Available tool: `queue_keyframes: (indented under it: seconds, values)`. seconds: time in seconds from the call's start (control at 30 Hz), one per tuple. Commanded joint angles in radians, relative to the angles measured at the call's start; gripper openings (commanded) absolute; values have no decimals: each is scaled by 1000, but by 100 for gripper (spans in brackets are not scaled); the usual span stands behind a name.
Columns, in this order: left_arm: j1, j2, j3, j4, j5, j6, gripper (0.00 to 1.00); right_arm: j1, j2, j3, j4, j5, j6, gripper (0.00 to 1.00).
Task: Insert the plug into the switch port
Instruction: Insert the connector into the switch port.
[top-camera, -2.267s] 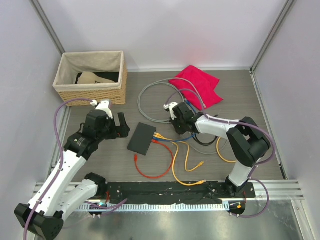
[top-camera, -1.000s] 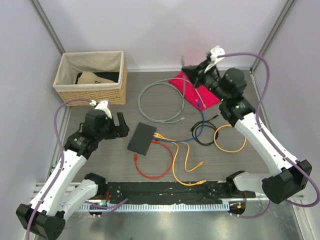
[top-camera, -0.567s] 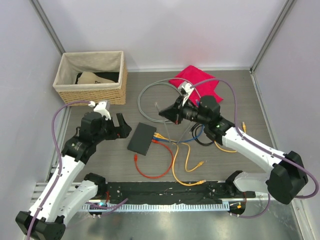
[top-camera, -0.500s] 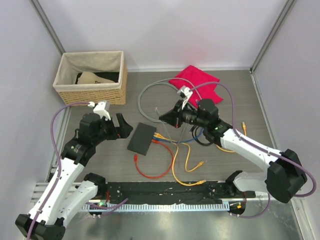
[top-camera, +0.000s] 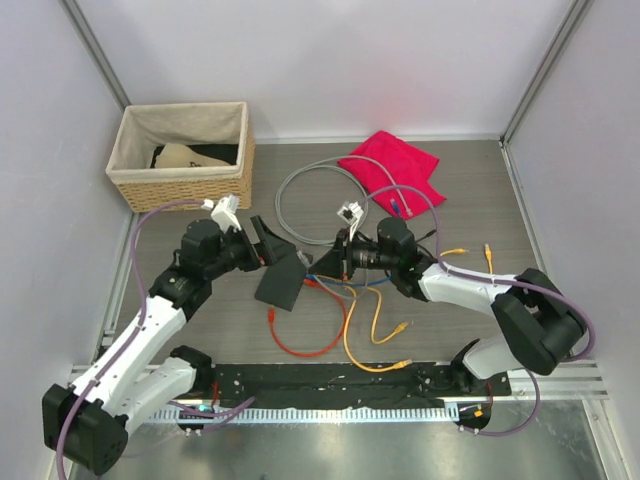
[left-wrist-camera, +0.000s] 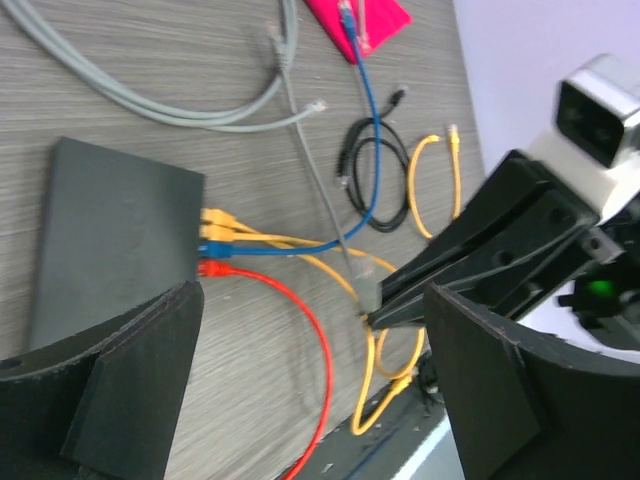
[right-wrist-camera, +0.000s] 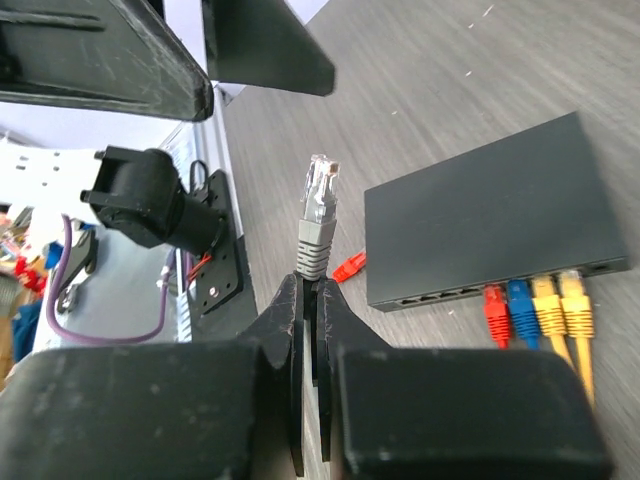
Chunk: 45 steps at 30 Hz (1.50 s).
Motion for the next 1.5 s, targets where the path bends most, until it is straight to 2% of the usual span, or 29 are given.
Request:
queue_keyframes:
  seconds: [0.0, 0.13, 0.17, 0.23, 0.5, 0.7, 0.73, 0.8, 0.83, 0.9, 1.0, 1.03, 1.07, 1.13, 1.33, 1.4, 1.47]
  values:
    - [-54, 55, 15, 155, -17, -94, 92, 9, 44, -11, 135, -64, 43, 2]
    - [-85, 115, 5, 196, -48, -148, 80, 14, 72, -9, 159, -72, 49, 2]
    - [-89, 132, 1, 202, -52, -159, 73, 15, 76, -11, 159, -75, 45, 2]
    - [-109, 146, 1, 208, -67, -176, 66, 15, 81, -12, 159, -73, 43, 2]
    - [-169, 192, -22, 190, -117, -211, 57, 15, 76, -14, 135, -70, 25, 2]
    - [-203, 178, -28, 160, -149, -226, 29, 15, 84, -23, 120, -54, 8, 4]
    - [-204, 174, -28, 152, -158, -229, 21, 15, 86, -23, 110, -43, -6, 6]
    - [-206, 163, -26, 118, -184, -235, 12, 17, 73, -23, 74, -28, -24, 8]
    - [-207, 151, -26, 107, -193, -239, 4, 17, 69, -23, 55, -8, -47, 11]
    - [-209, 140, -25, 68, -228, -261, 0, 17, 38, -21, -3, 21, -78, 18]
    - [-212, 129, -22, 5, -270, -294, 0, 32, -34, -24, -96, 121, -158, 37]
    - [-212, 127, -17, -15, -279, -306, 0, 41, -57, -26, -123, 159, -191, 46]
    - [-214, 127, -11, -31, -288, -321, 0, 55, -78, -30, -149, 264, -262, 50]
    - [-217, 134, 4, -77, -304, -332, 0, 119, -147, -38, -204, 380, -334, 55]
    - [-243, 186, 112, -262, -400, -331, 0, 336, -261, -127, -122, 863, -599, 59]
    - [-246, 195, 127, -287, -407, -338, 0, 446, -254, -147, -44, 1016, -715, 59]
    - [-247, 196, 127, -293, -408, -358, 0, 544, -202, -159, 26, 1097, -788, 59]
